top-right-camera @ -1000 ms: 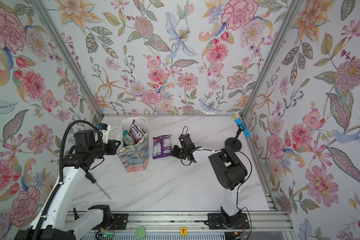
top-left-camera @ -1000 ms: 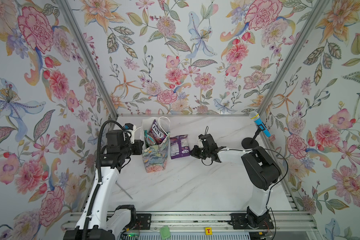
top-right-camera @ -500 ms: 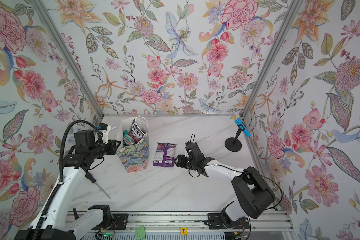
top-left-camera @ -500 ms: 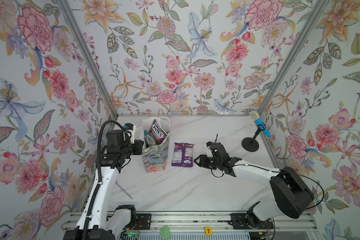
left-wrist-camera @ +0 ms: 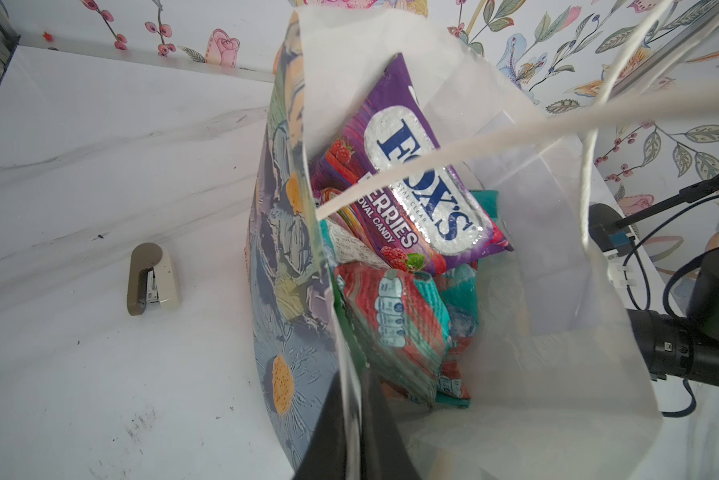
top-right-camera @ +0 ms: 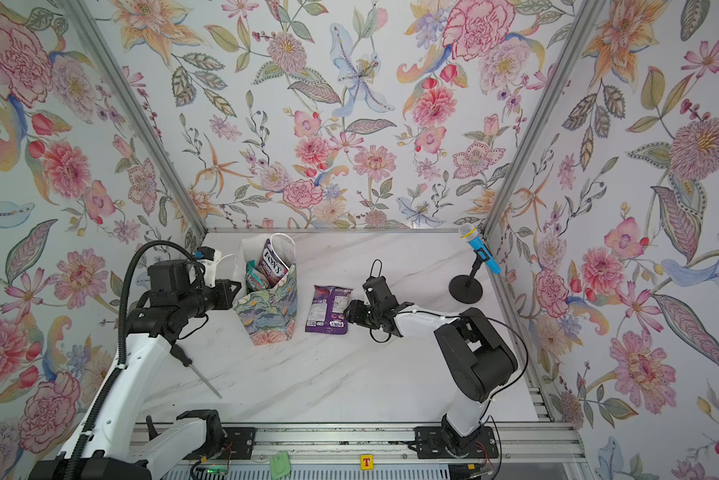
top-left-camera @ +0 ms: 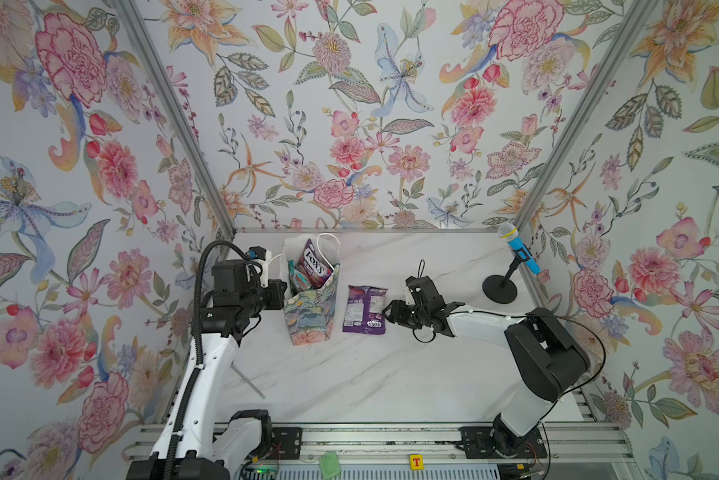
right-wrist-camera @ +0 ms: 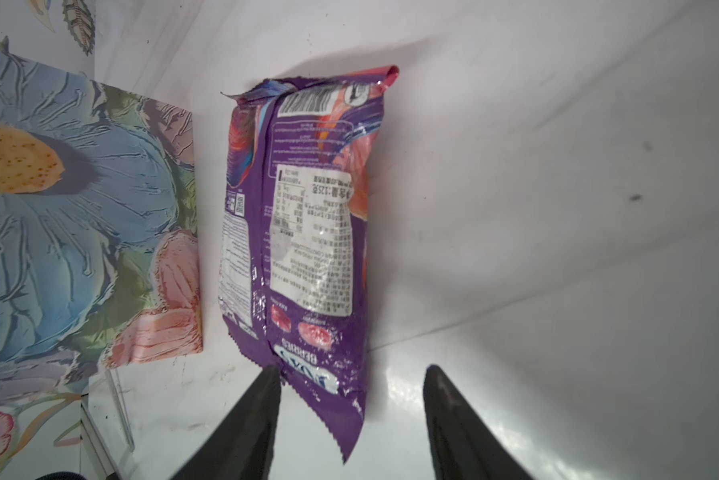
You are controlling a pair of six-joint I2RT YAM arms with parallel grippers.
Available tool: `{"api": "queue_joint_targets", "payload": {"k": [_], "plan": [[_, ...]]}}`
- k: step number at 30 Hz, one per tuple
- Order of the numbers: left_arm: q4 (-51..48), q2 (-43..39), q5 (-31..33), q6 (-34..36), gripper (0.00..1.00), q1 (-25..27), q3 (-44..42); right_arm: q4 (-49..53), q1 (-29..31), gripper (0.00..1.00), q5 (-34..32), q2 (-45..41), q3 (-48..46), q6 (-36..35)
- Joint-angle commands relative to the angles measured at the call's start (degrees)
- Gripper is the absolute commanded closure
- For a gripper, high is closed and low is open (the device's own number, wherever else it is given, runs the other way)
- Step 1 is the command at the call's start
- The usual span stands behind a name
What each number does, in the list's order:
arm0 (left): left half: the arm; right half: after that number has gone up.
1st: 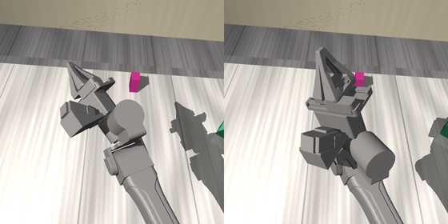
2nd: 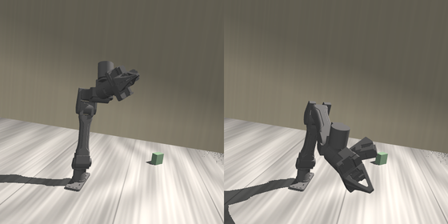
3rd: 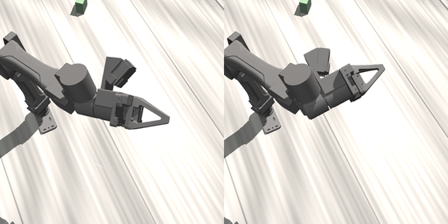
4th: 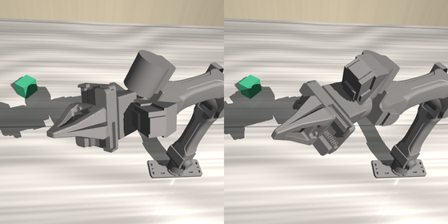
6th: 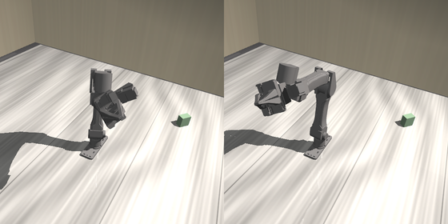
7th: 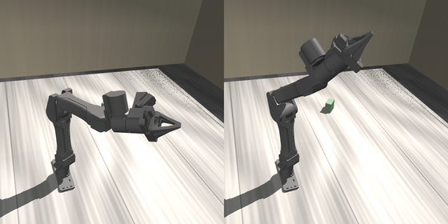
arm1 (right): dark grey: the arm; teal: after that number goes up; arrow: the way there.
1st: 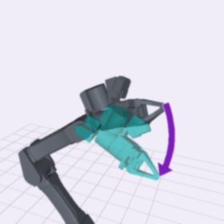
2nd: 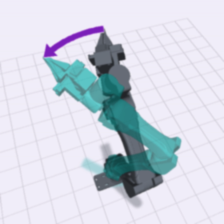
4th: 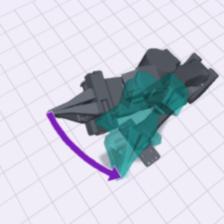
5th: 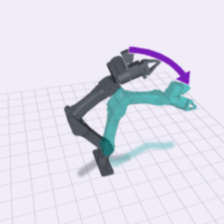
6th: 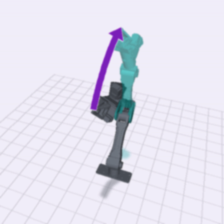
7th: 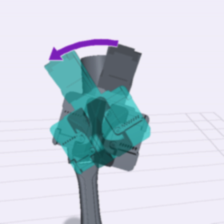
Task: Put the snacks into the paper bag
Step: 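Close the right gripper on the purple packet's edge and lift it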
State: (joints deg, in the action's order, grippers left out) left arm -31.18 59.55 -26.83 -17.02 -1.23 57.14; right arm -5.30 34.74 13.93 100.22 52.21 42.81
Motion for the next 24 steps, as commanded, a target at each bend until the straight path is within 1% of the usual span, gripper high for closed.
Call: {"api": "queue_joint_targets", "payload": {"k": [1,11,13,14,15,17,19,23,24], "plan": [[-1.6,-0.1,-0.6,-0.1,0.91,-0.5,-0.9,-2.3,0.3,0.42,-0.5,2.3,2.9,1.3],[-1.7,-0.1,-0.5,0.1,0.91,-0.5,-0.8,-4.0,1.0,0.43,0.7,10.4,8.6,2.8],[-1.7,-0.2,-0.4,0.1,0.91,-0.5,-0.7,-4.5,1.0,0.45,1.1,11.8,9.5,3.2],[-1.7,-0.2,-0.4,0.0,0.91,-0.5,-0.7,-5.0,1.1,0.48,1.5,12.5,9.7,3.6],[-1.8,-0.3,-0.4,0.0,0.91,-0.5,-0.7,-5.6,1.0,0.54,1.8,13.0,9.8,3.9],[-1.9,-0.3,-0.5,0.1,0.91,-0.5,-0.7,-6.7,1.1,0.71,1.8,13.2,9.5,4.4],[-2.0,-0.2,-0.4,0.2,0.91,-0.5,-0.7,-7.9,1.0,0.83,1.7,12.4,9.1,4.6],[-1.9,-0.1,-0.3,0.2,0.91,-0.5,-0.7,-7.0,0.9,0.99,1.1,8.1,9.1,3.0],[-1.8,-0.2,-0.4,0.2,0.91,-0.5,-0.8,-5.9,1.0,1.0,0.6,6.4,9.3,2.2]]}}
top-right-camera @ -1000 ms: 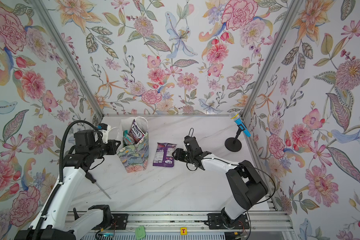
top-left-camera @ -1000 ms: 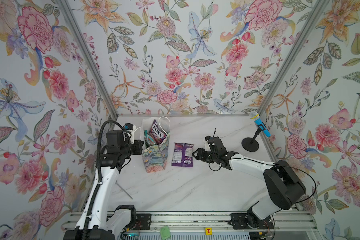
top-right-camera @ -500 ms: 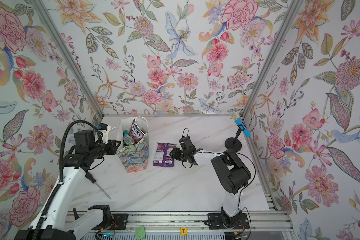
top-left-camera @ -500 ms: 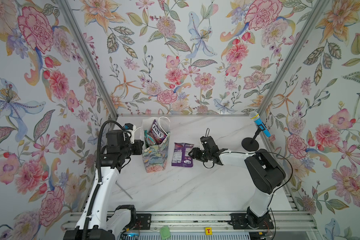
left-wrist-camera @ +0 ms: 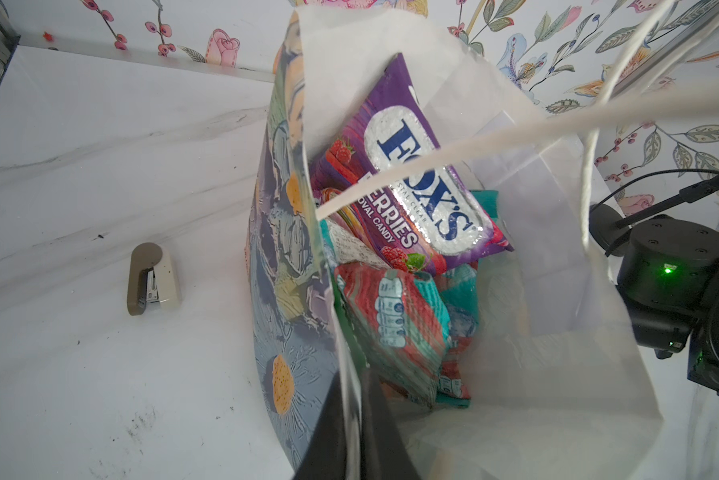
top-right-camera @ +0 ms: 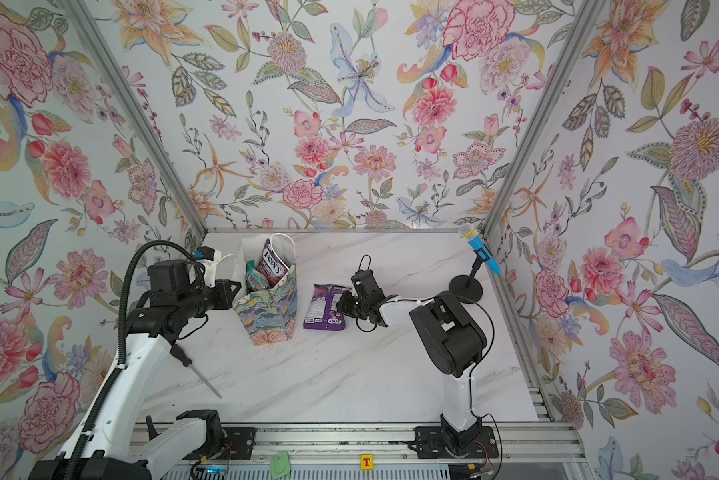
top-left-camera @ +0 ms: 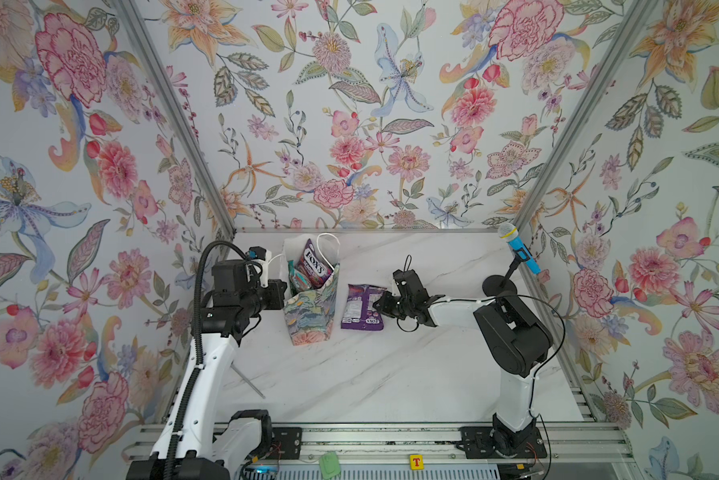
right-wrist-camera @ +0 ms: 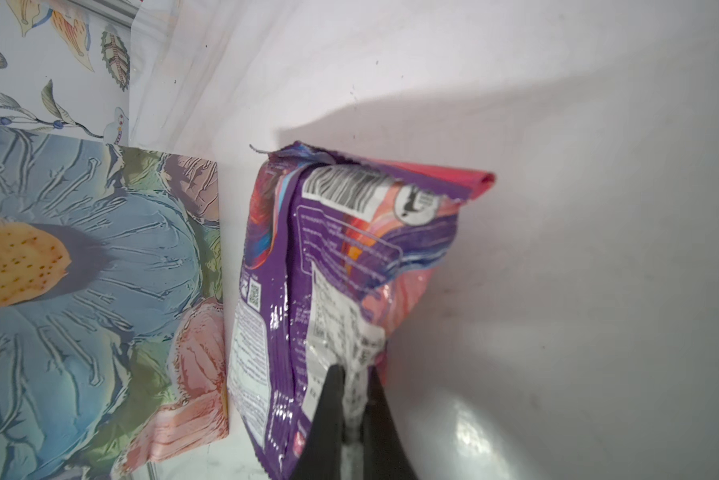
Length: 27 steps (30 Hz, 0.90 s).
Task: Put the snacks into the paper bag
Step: 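Close the right gripper on the purple packet's edge and lift it, then carry the purple packet with the right gripper over the bag opening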
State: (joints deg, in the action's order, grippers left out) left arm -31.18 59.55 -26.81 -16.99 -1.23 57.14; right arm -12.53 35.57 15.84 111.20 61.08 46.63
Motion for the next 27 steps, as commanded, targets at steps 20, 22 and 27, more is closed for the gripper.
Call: {"api": "queue_joint_targets", "payload": {"k": [20,22,27], "plan": [[-1.3,-0.6,-0.6,-0.1,0.91,-0.5,-1.7,23.8,11.8,1.0,-23.8,-24.9,28.2,-25.3],[-1.3,-0.6,-0.6,-0.2,0.91,-0.5,-1.7,23.7,13.4,1.0,-25.0,-24.6,31.2,-27.1],[-1.2,-0.8,-0.5,-0.6,0.9,-0.5,-1.7,22.5,16.8,1.0,-27.0,-23.2,37.4,-30.9]]}}
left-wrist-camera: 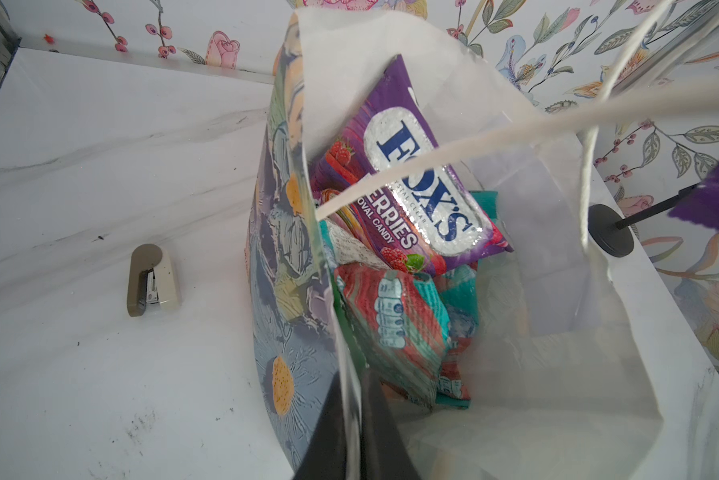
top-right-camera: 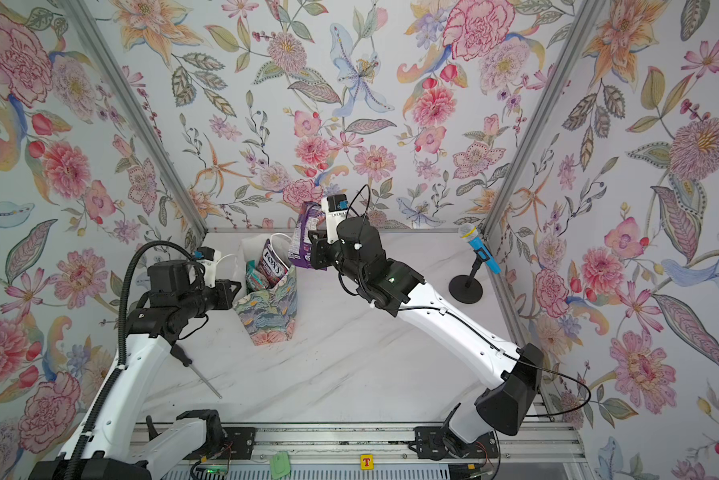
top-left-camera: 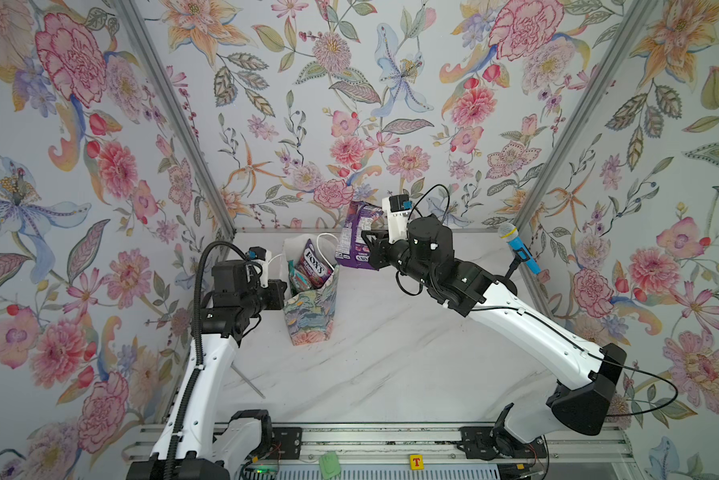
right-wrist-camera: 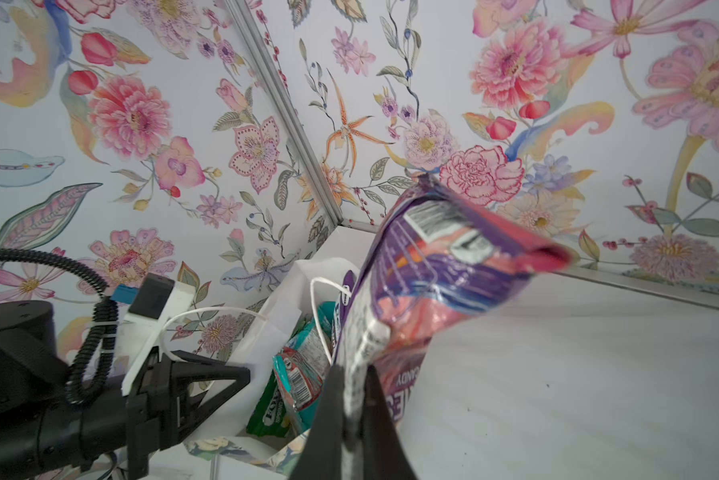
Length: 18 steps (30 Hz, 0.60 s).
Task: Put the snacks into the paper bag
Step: 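Carry the purple packet with the right gripper over the bag opening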
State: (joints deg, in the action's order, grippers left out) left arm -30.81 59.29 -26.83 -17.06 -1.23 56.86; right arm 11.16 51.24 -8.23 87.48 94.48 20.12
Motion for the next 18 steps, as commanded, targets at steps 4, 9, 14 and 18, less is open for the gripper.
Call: {"api": "queue_joint_targets", "payload": {"k": [4,9,14,18], "plan": [[-1.4,-0.5,-0.7,-0.6,0.9,-0.5,-1.6,-0.1,3.5,1.0,-2.1,4.1,10.2,-6.6],[-1.4,-0.5,-0.8,-0.5,0.9,-0.5,-1.5,4.5,6.3,1.0,-2.1,11.8,19.7,-10.0],[-1.5,-0.7,-0.8,-0.4,0.91,-0.5,-1.6,13.3,7.2,1.0,-0.8,21.9,33.9,-12.2],[-1.5,-0.9,-0.8,-0.5,0.9,-0.5,-1.6,17.3,7.3,1.0,-1.1,27.2,40.5,-13.9]]}}
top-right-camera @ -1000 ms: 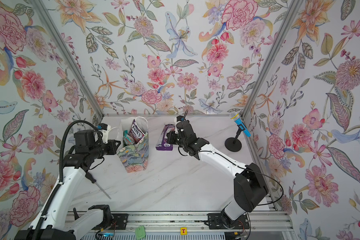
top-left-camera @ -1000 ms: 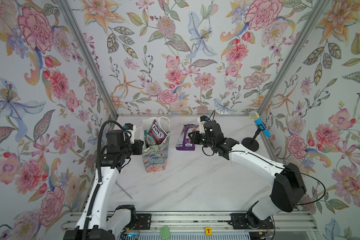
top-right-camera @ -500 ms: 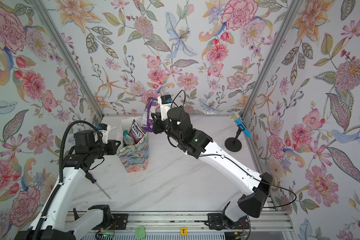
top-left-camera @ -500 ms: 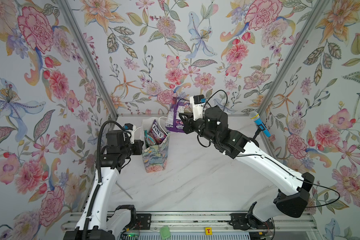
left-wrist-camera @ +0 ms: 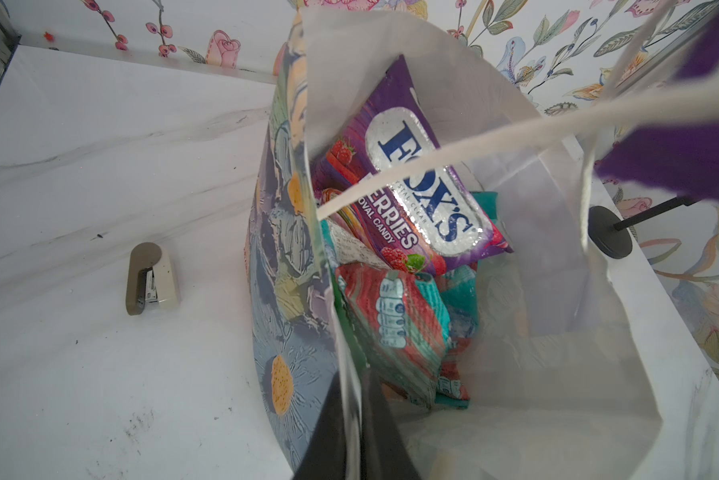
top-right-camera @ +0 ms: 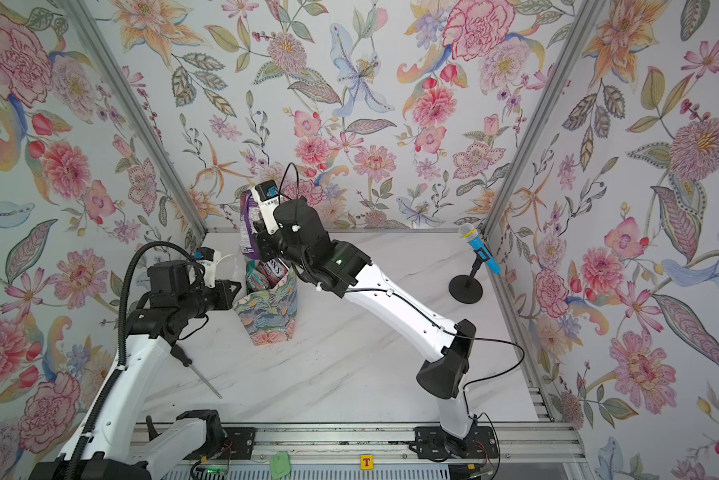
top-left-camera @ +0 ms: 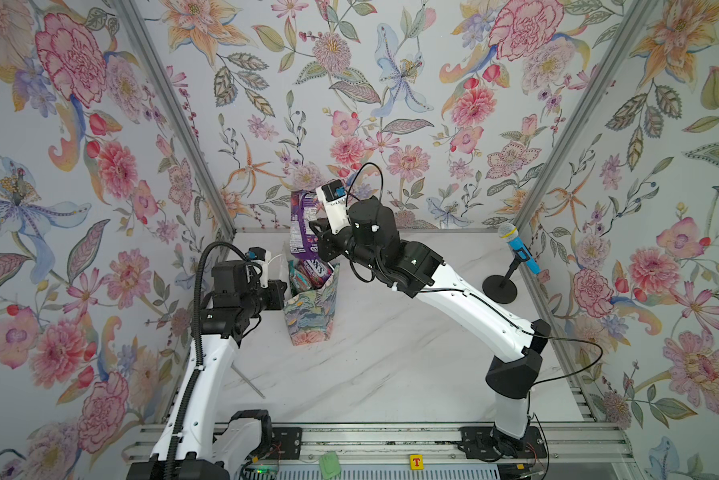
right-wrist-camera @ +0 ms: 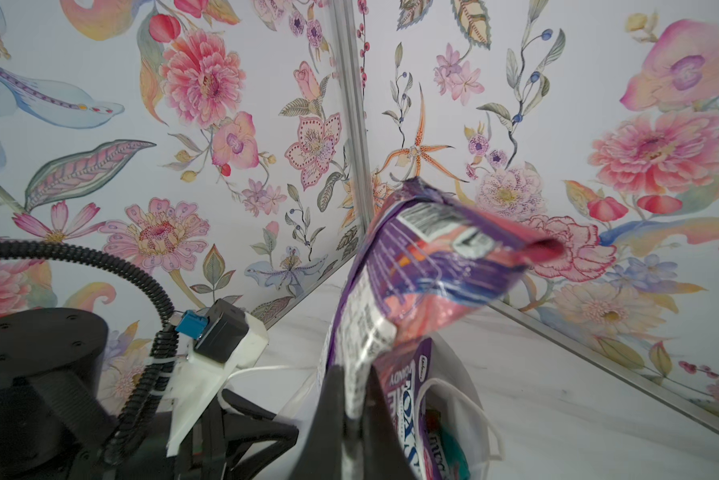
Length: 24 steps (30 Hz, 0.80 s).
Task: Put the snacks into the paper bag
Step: 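Carry the purple packet with the right gripper over the bag opening, then lower the purple packet into the bag with the right gripper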
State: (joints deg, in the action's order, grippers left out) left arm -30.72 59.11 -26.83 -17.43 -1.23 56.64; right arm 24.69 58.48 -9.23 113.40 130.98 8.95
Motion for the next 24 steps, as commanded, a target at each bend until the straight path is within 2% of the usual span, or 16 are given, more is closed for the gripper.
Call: {"api": "queue_joint_targets", "payload": {"k": [1,17,24], "plan": [[-1.5,-0.8,-0.9,-0.1,0.9,-0.6,-1.4,4.0,0.0,1.0,-0.4,1.8,4.4,-3.1],[-1.3,-0.5,-0.8,0.0,0.91,-0.5,-1.6,8.3,-1.9,1.0,-1.1,5.4,3.9,-6.1],[-1.4,-0.1,-0.7,0.1,0.9,-0.5,-1.2,11.1,-1.6,1.0,1.6,5.9,3.6,-9.4]]}}
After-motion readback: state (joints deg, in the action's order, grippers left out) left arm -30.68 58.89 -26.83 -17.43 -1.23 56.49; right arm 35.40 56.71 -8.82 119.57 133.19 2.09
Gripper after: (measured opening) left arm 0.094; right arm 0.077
